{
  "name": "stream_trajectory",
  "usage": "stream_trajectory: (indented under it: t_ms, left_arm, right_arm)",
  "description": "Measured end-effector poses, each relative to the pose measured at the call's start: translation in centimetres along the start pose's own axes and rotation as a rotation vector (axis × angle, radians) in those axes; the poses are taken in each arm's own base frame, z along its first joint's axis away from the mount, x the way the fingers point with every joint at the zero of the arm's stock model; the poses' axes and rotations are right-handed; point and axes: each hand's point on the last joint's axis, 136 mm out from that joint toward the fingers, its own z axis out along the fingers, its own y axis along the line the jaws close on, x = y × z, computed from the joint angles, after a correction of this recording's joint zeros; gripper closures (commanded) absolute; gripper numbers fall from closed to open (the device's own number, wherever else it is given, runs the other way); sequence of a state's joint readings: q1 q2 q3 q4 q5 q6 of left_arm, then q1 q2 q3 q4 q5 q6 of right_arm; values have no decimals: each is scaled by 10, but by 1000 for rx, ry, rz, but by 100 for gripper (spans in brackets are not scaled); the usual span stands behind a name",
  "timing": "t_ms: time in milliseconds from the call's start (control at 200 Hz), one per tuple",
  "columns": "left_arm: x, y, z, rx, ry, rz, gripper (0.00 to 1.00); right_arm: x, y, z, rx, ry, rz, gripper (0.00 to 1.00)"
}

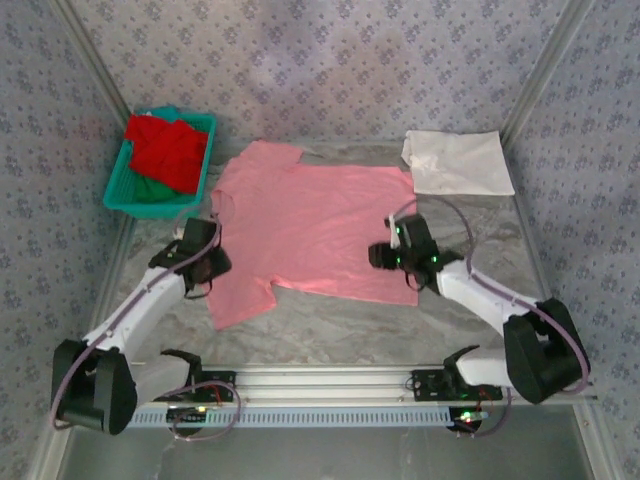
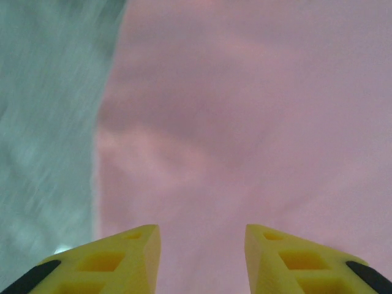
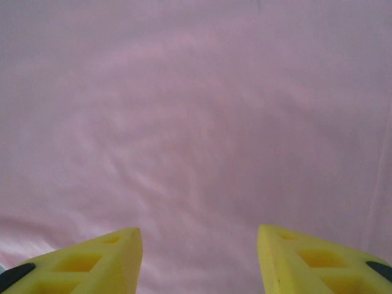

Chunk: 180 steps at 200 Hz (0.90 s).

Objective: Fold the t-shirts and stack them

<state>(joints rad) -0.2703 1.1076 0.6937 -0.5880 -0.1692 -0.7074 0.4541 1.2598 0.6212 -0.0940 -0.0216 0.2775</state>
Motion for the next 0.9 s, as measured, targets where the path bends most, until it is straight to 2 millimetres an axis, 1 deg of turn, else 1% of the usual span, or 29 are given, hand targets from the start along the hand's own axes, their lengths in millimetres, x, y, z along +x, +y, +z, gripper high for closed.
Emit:
stream_trajectory:
  t_ms: [40, 100, 155, 240, 310, 370, 445, 540, 650, 780, 899]
  left_arm:
    - [20, 16, 3, -42, 52, -10, 59]
    - [41, 30, 4, -74, 106, -35, 59]
    - [57, 40, 5, -95, 147, -57, 59]
    - [74, 51, 4, -123, 197, -88, 59]
    - [81, 56, 1, -140, 214, -100, 59]
    - [86, 56, 0, -137, 221, -101, 59]
    - [95, 56, 1, -127, 243, -104, 60]
    - [110, 61, 5, -140, 286, -109, 61]
    - [122, 63, 9, -145, 318, -102, 63]
    - [125, 61, 12, -143, 326, -102, 67]
    - [125, 63, 13, -152, 324, -103, 76]
  right_arm:
    - [18, -4, -1, 11, 5, -22, 46]
    - [32, -6, -5, 16, -31, -64, 46]
    - [36, -3, -8, 8, -81, -105, 46]
    - [32, 9, -10, -6, -156, -174, 46]
    - [22, 20, -12, -14, -212, -221, 45]
    - [16, 28, -14, -16, -246, -252, 45]
    - [12, 36, -14, -16, -269, -286, 45]
    - [9, 45, -17, -14, -295, -324, 45]
    - [7, 47, -18, -2, -309, -341, 45]
    - [4, 44, -19, 20, -321, -342, 44]
    - [4, 43, -19, 26, -323, -346, 44]
